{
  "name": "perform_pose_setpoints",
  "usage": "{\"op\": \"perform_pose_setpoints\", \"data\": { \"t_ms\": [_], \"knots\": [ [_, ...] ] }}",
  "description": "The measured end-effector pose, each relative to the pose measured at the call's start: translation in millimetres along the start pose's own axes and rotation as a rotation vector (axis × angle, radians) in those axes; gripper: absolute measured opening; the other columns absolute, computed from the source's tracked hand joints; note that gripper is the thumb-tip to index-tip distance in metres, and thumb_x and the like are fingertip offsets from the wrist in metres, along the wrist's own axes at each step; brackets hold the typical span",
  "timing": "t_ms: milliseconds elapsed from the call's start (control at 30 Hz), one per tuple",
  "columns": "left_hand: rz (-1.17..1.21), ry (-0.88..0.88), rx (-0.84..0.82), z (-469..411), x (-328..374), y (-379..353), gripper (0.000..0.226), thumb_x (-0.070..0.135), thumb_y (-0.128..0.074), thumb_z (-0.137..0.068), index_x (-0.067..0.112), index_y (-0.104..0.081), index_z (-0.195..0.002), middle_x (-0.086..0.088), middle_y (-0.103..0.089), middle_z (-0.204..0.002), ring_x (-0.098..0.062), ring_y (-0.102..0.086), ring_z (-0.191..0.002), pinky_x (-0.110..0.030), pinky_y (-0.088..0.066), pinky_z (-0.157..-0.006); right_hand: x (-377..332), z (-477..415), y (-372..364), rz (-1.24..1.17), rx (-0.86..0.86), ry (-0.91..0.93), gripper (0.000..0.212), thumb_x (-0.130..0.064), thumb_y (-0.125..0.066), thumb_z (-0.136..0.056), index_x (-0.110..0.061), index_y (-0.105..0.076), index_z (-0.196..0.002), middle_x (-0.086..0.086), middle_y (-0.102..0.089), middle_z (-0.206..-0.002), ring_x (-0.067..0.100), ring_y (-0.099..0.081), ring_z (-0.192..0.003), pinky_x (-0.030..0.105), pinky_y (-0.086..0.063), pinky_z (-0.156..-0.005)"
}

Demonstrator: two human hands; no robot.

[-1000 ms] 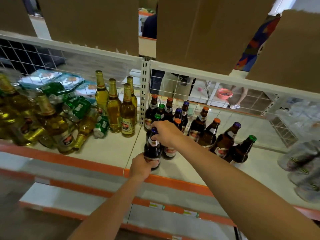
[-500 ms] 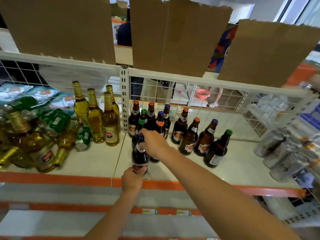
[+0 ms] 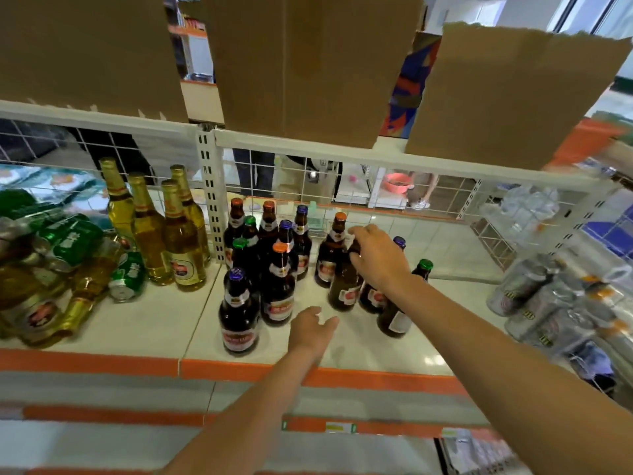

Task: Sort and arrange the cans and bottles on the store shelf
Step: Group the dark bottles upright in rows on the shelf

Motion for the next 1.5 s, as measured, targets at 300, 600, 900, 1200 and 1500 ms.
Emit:
{"op": "perform_pose_setpoints", "data": {
  "t_ms": [300, 600, 900, 1200, 1500],
  "knots": [
    [-0.054, -0.017, 0.104, -49, 51, -67, 0.046, 0.030, -0.074, -0.081, 0.021, -0.057, -0.123, -0.002, -0.068, -0.114, -0.020, -0.059, -0.089, -0.028, -0.044, -0.075, 50, -39, -28, -0.157, -0.198, -0.016, 0.061, -0.025, -0.063, -0.094, -0.015, -0.033, -0.146, 0.016, -0.045, -0.138, 0.038, -0.054, -0.119, 0.045, -0.049, -0.093],
    [0.063, 0.021, 0.249, -76, 39, -83, 0.046, 0.035, -0.065, -0.090, 0.013, -0.052, -0.128, -0.009, -0.064, -0.117, -0.031, -0.063, -0.104, -0.042, -0.052, -0.089, 56, -71, -34, -0.228, -0.238, 0.060, 0.036, -0.020, -0.066, -0.092, -0.015, -0.053, -0.125, 0.015, -0.060, -0.114, 0.030, -0.057, -0.093, 0.035, -0.046, -0.075],
    [0.099, 0.057, 0.392, -95, 26, -60, 0.045, 0.036, -0.060, -0.095, 0.012, -0.045, -0.131, -0.012, -0.064, -0.121, -0.033, -0.062, -0.109, -0.045, -0.051, -0.090, 13, -90, -48, -0.233, -0.238, 0.138, 0.029, -0.021, -0.065, -0.092, -0.017, -0.053, -0.118, 0.012, -0.061, -0.108, 0.031, -0.059, -0.093, 0.039, -0.050, -0.077],
    [0.271, 0.129, 0.507, -105, 35, -53, 0.053, 0.024, -0.063, -0.095, 0.002, -0.044, -0.139, -0.018, -0.058, -0.134, -0.035, -0.055, -0.123, -0.040, -0.045, -0.098, 0, -93, -47, -0.267, -0.250, 0.117, 0.055, -0.017, -0.059, -0.096, -0.016, -0.037, -0.146, 0.017, -0.060, -0.127, 0.036, -0.058, -0.114, 0.047, -0.050, -0.093],
    [0.082, 0.122, 0.195, -75, 0, -71, 0.053, 0.023, -0.065, -0.092, 0.007, -0.049, -0.140, -0.016, -0.057, -0.136, -0.034, -0.057, -0.120, -0.045, -0.048, -0.101, 100, -62, 26, -0.129, -0.159, -0.132, 0.023, -0.031, -0.064, -0.092, -0.016, -0.071, -0.109, 0.005, -0.067, -0.117, 0.024, -0.062, -0.103, 0.036, -0.051, -0.083]
  ]
}}
Point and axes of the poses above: each hand's wrist, its own z-axis away from the middle knuckle, its own y-axis out of the back of the hand, x = y × z, the point moved 1 cm from there along -z, towards the middle knuckle
